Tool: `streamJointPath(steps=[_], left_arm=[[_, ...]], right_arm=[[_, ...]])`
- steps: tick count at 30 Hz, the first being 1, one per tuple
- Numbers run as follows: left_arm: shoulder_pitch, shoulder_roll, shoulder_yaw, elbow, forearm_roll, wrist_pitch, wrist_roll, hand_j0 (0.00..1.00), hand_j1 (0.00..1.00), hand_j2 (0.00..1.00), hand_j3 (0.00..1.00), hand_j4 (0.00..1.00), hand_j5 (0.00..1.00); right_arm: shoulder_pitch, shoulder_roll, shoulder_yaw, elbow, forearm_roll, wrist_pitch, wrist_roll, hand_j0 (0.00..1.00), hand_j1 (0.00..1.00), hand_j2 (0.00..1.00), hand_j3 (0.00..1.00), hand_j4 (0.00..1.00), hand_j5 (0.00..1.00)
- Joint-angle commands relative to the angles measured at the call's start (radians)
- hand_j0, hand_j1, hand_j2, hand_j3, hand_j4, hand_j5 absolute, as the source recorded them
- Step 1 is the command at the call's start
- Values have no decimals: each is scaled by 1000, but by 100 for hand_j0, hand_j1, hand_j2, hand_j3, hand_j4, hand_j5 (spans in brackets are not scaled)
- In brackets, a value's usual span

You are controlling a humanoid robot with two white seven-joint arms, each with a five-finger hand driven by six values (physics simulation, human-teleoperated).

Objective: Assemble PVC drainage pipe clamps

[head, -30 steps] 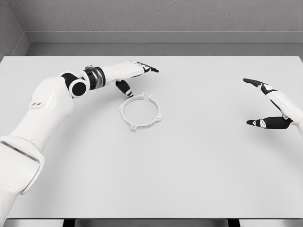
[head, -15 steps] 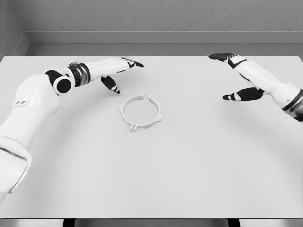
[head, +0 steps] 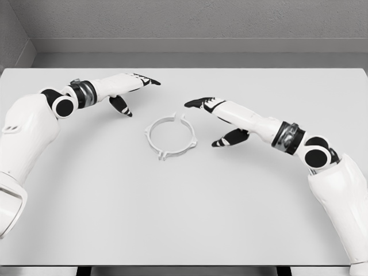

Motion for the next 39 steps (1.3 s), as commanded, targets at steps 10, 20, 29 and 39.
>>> streamJointPath(steps=[10,20,29,39], left_arm=[[-5,21,4,0,11,2,0,100,100,100,100,100,100],[-3,38,5,-1,13,2,0,100,100,100,100,100,100],[2,44,5,-9,14,2,0,100,100,100,100,100,100],[-2,56,5,-9,14,2,0,100,100,100,100,100,100]], right_arm=[[-35,87,10,109,48,2,0,100,100,100,100,100,100],[-67,95,8,204,59,2,0,100,100,100,100,100,100],[-89,130,8,225,82,2,0,100,100,100,100,100,100],[-106,131,6,274,88,2,1,100,100,100,100,100,100]])
